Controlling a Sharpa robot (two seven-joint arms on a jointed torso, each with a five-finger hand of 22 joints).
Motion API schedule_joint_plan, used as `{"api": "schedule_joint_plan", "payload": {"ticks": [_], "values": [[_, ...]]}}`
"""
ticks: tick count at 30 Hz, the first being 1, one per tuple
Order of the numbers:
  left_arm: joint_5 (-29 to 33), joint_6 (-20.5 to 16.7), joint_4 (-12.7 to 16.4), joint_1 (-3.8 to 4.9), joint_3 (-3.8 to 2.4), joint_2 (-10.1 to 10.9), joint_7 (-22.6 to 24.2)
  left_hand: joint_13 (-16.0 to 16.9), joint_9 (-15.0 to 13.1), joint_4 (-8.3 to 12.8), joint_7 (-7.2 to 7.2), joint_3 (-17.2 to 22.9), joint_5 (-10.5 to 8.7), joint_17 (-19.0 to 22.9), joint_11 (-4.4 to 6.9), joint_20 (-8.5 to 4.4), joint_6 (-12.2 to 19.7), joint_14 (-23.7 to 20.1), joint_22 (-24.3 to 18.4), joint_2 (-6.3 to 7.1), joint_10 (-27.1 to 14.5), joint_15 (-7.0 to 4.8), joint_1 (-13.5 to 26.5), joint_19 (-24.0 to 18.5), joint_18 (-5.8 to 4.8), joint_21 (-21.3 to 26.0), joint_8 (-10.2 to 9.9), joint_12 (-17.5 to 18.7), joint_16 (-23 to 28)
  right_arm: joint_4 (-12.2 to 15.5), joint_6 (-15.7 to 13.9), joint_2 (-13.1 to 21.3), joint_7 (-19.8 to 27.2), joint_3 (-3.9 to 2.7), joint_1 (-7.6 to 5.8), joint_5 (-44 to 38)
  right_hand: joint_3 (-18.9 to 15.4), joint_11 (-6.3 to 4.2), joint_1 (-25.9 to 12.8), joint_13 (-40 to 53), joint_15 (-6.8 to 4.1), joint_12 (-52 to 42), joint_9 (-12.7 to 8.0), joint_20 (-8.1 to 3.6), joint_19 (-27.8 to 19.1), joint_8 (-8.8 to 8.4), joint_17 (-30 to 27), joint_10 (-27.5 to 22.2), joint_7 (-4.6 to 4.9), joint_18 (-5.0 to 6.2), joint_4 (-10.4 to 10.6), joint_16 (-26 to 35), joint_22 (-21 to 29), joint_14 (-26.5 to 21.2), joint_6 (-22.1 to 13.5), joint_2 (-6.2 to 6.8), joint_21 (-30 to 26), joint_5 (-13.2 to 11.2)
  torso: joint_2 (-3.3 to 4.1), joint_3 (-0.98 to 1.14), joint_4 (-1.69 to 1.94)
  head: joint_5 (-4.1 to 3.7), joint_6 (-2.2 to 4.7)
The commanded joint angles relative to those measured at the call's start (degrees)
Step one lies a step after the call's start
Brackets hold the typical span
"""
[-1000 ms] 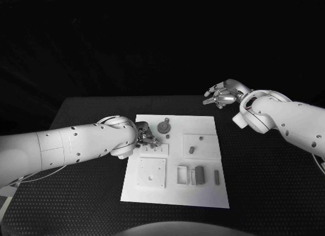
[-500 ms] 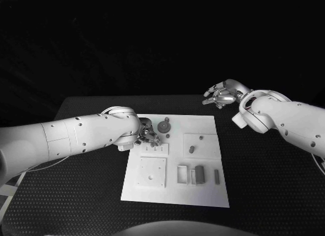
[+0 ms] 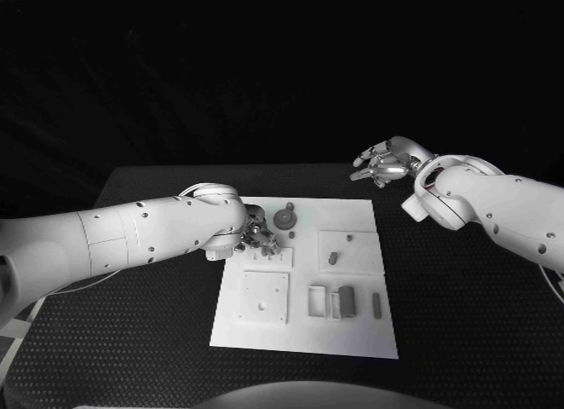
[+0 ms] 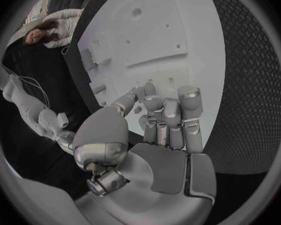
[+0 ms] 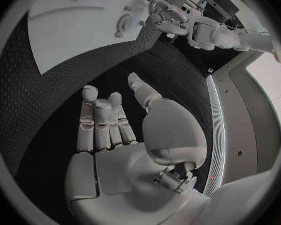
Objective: Assemble the parts on the task board
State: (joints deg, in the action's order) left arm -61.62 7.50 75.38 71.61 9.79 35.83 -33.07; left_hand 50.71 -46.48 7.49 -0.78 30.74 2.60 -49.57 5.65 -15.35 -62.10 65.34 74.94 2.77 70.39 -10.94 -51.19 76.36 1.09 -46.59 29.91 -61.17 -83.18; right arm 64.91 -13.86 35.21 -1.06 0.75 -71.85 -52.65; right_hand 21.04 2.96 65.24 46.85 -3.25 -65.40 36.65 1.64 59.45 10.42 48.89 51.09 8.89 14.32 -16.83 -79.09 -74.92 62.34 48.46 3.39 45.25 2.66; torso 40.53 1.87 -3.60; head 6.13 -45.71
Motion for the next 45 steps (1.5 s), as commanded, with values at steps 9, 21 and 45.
{"api": "schedule_joint_plan", "payload": {"ticks": [9,21,45], "values": [[-2.46,0.62,-1.06,0.03,1.08,-0.89,-1.69,0.12,-0.81,3.42,0.10,3.65,0.16,-0.01,-0.09,-0.13,0.21,-0.88,1.08,-2.97,-0.53,-0.46,-3.44,-0.53,3.88,-0.07,0.32,-0.05,0.03,-0.04,0.54,-0.06,0.30,-0.03,0.03,0.13,-0.26,0.02,-0.30,-0.10,0.02,-0.37,-0.02,0.28,0.04,-0.31,-0.09,-0.23,0.52,0.68,0.00,-0.25,-0.42,-0.30,-0.07,-0.37,-0.24,0.09,-0.01,-0.01,-0.01,0.12,-0.06],[-1.04,0.51,-0.88,0.01,1.22,-0.93,-1.58,0.22,-2.11,2.61,0.24,3.22,0.16,-0.05,0.01,-0.13,0.00,-1.17,1.11,-3.23,-0.76,-0.50,-2.85,-0.81,3.80,-0.21,0.76,-0.19,-0.14,-0.06,0.68,-0.08,0.35,-0.03,0.06,0.14,-0.25,0.02,-0.29,-0.11,0.02,-0.39,-0.02,0.28,0.04,-0.31,-0.10,-0.23,0.52,0.68,0.00,-0.26,-0.42,-0.30,-0.06,-0.38,-0.25,0.09,0.01,-0.02,-0.04,-0.18,-0.19],[0.07,0.03,-0.74,-0.11,1.30,-0.66,-0.79,0.25,-2.59,2.55,0.30,3.15,0.16,-0.07,0.07,-0.18,0.08,-1.21,1.14,-3.34,-0.79,-0.57,-2.87,-0.86,3.82,-0.33,0.79,-0.27,-0.25,-0.12,0.59,-0.08,0.24,-0.03,0.21,0.14,-0.21,0.02,-0.18,-0.15,0.01,-0.42,-0.02,0.27,0.03,-0.32,-0.12,-0.25,0.52,0.68,-0.01,-0.27,-0.43,-0.31,-0.08,-0.37,-0.26,0.09,0.01,-0.04,-0.05,-0.20,-0.14]]}}
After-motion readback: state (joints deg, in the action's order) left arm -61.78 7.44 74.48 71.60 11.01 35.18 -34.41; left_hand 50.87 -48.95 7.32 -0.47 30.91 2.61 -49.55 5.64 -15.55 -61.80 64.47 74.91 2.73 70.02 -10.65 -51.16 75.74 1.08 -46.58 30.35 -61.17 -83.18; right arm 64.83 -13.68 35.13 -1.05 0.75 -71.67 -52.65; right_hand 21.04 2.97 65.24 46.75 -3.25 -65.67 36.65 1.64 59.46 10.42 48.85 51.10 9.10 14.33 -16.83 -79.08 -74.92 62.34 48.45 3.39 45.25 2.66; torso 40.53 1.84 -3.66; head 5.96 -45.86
